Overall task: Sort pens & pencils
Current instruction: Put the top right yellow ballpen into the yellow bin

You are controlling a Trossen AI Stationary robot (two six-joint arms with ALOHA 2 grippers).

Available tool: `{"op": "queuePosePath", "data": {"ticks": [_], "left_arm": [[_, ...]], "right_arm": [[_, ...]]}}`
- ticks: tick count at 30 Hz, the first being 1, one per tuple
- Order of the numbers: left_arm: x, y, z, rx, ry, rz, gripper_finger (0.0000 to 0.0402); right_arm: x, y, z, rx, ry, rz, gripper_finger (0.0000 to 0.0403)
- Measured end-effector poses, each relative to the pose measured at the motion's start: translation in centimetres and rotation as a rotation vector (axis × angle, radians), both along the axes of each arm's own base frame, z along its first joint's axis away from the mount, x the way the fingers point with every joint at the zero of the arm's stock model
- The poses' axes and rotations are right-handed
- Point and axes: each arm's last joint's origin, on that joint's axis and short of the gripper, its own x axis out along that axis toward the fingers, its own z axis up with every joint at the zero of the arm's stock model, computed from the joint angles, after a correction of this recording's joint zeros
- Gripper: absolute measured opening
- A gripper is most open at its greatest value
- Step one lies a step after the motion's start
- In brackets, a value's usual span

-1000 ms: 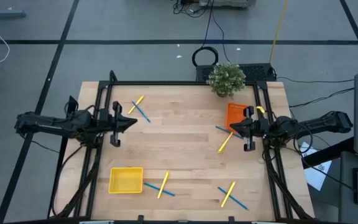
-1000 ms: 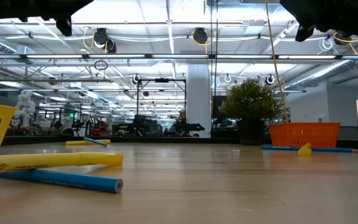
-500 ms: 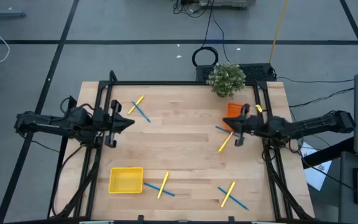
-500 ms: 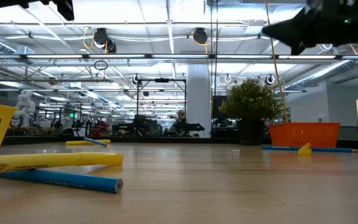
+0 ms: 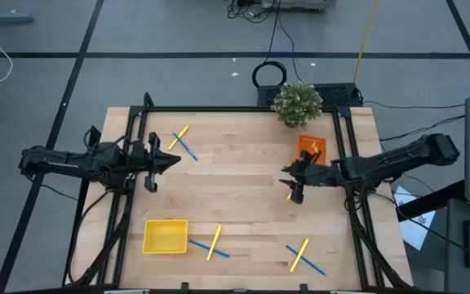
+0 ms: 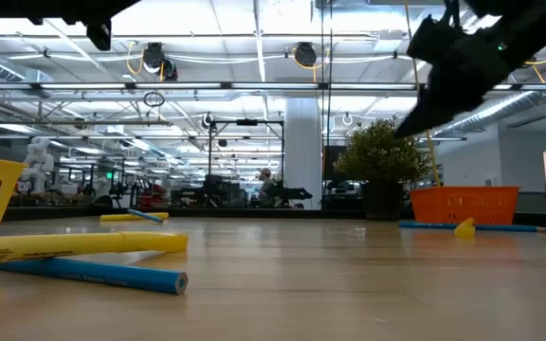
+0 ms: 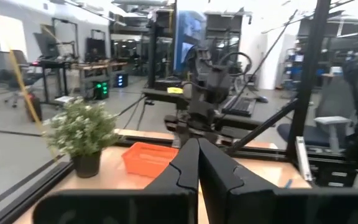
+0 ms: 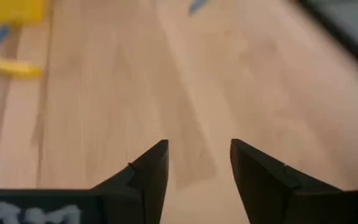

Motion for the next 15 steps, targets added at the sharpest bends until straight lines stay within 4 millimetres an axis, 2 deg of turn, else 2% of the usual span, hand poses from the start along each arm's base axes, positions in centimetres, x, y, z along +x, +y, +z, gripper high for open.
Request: {"op": "queuePosePath", "data": {"ticks": [7,11,15], "left_arm": [[0.0,0.0,-0.1,0.015,0.015,0.013,0.0003],[0.0,0.0,-0.2,0.016,0.017,0.013,0.0016],[0.0,0.0,-0.4,0.017,0.038,0.015,0.0021]], "right_arm": [[0.2,0.7,-0.1,0.127,0.394,0.093,0.017],[0.5,0.7,-0.5,0.024,0.65,0.191,0.0165],[1.1,0.8,-1.9,-0.081,0.788,0.354,0.0165]]}}
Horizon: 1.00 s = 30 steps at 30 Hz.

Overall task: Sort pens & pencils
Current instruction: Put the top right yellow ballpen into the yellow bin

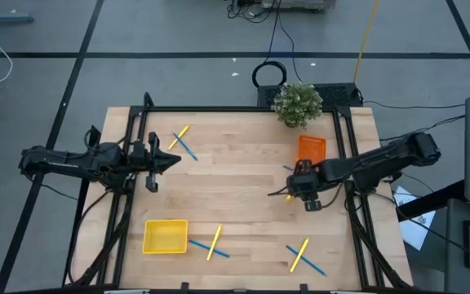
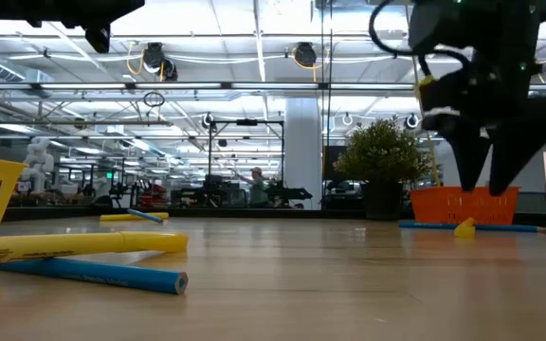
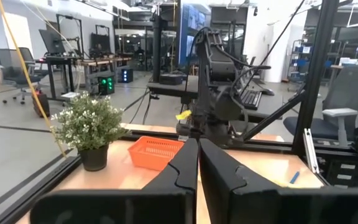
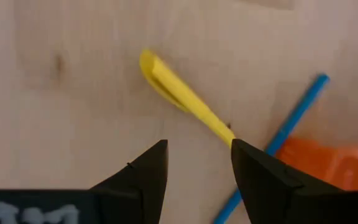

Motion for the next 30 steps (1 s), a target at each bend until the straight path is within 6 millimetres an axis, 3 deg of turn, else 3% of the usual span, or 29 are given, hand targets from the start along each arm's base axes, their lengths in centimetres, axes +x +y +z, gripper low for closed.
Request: {"op": "queuePosePath", "data": {"ticks": [7,13,30], "left_arm": [[0.1,0.0,-0.2,0.001,0.016,0.002,0.0004],[0.3,0.0,-0.3,0.003,0.028,0.003,0.0027],[1.1,-0.1,-1.0,0.007,0.083,0.002,0.003]], "right_arm": [[1.0,0.0,-2.4,-0.078,0.123,0.17,0.0165],[1.6,-0.1,-3.3,-0.152,0.139,0.249,0.0165],[1.3,-1.9,-4.3,-0.139,0.153,0.212,0.0164]]}}
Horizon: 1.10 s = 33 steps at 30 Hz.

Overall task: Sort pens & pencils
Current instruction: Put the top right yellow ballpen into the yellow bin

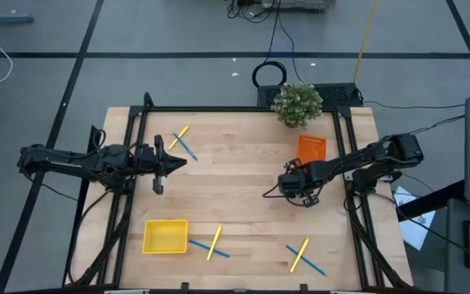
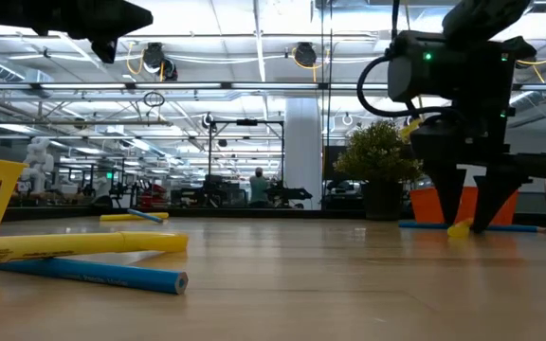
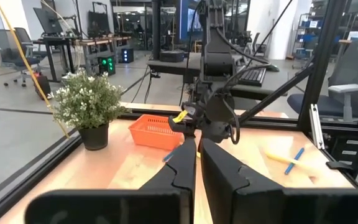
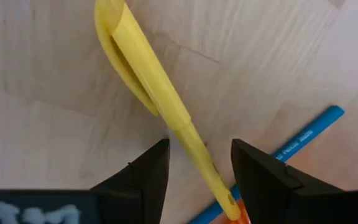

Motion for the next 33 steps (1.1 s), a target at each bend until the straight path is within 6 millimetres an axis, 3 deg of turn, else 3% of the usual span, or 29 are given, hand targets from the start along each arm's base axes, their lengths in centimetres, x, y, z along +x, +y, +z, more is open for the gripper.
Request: {"op": "queuePosePath", "data": {"ticks": [7,16,27,33], "left_arm": [[0.0,0.1,0.0,0.0,-0.002,0.022,0.0031],[0.0,0.1,0.1,-0.001,-0.01,0.025,0.0031],[0.0,0.1,0.1,-0.005,-0.011,0.025,0.0031],[0.0,0.1,0.1,-0.005,-0.012,0.025,0.0031]], "right_arm": [[0.2,0.1,-0.3,0.004,-0.034,0.029,0.0147],[-0.1,0.0,-0.3,0.034,0.003,0.028,0.0016],[0.3,0.2,0.2,0.052,-0.031,-0.015,0.001],[2.0,0.9,2.7,0.105,-0.202,-0.045,0.001]]}}
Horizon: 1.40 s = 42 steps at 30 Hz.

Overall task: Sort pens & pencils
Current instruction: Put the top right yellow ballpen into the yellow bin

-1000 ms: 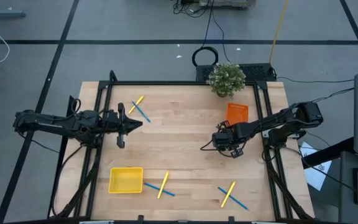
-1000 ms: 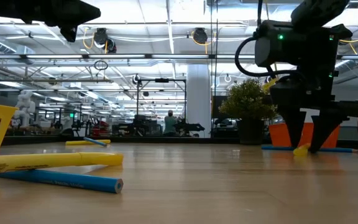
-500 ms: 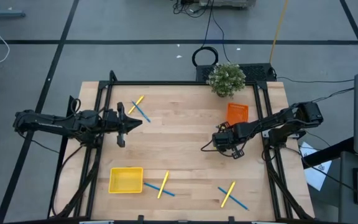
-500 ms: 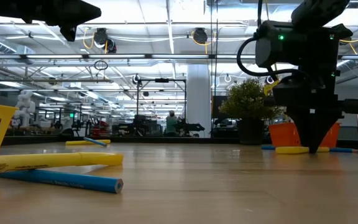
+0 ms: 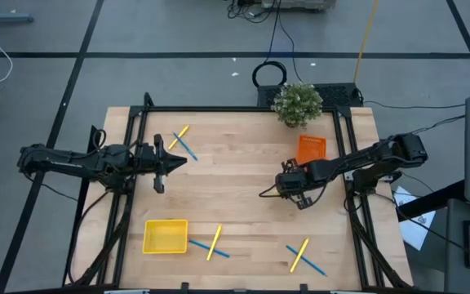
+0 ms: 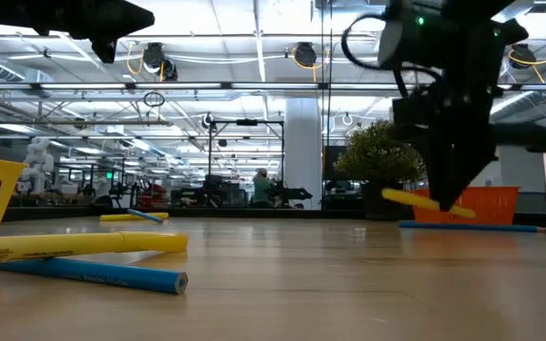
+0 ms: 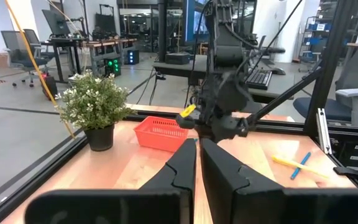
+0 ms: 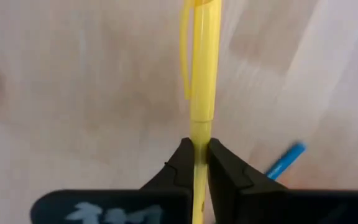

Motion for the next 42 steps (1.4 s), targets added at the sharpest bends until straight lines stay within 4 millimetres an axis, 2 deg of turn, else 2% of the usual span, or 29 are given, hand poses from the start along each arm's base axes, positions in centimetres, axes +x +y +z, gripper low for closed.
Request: {"op": "queuePosePath", "data": {"ticks": [6,10,15,19,22,26,33,42], "left_arm": [[0.0,0.0,0.0,0.0,0.001,0.0,0.0031],[0.0,0.0,-0.1,0.013,0.008,0.0,0.0031],[0.2,0.0,-0.2,0.054,0.025,0.002,0.0031],[1.6,-0.1,-0.6,0.099,0.045,0.024,0.0032],[3.2,-0.2,-1.1,0.147,0.043,0.026,0.0043],[4.5,0.1,-1.4,0.156,0.021,0.049,0.0086],[3.5,0.5,-0.9,0.079,0.006,0.07,0.0151],[2.6,0.5,-1.0,0.056,0.045,0.031,0.0159]], "right_arm": [[1.0,0.4,3.0,0.107,-0.322,-0.023,0.001],[1.5,0.5,4.2,0.133,-0.639,0.016,0.001],[1.6,-0.1,4.2,0.129,-1.02,0.046,0.001],[1.3,-1.0,4.5,0.133,-1.208,0.01,0.001],[1.3,-1.4,5.1,0.155,-1.281,-0.028,0.001],[1.3,-1.5,5.5,0.182,-1.316,-0.053,0.001],[1.2,-1.4,5.5,0.205,-1.315,-0.068,0.001],[1.2,-1.4,5.5,0.208,-1.316,-0.065,0.001]]}}
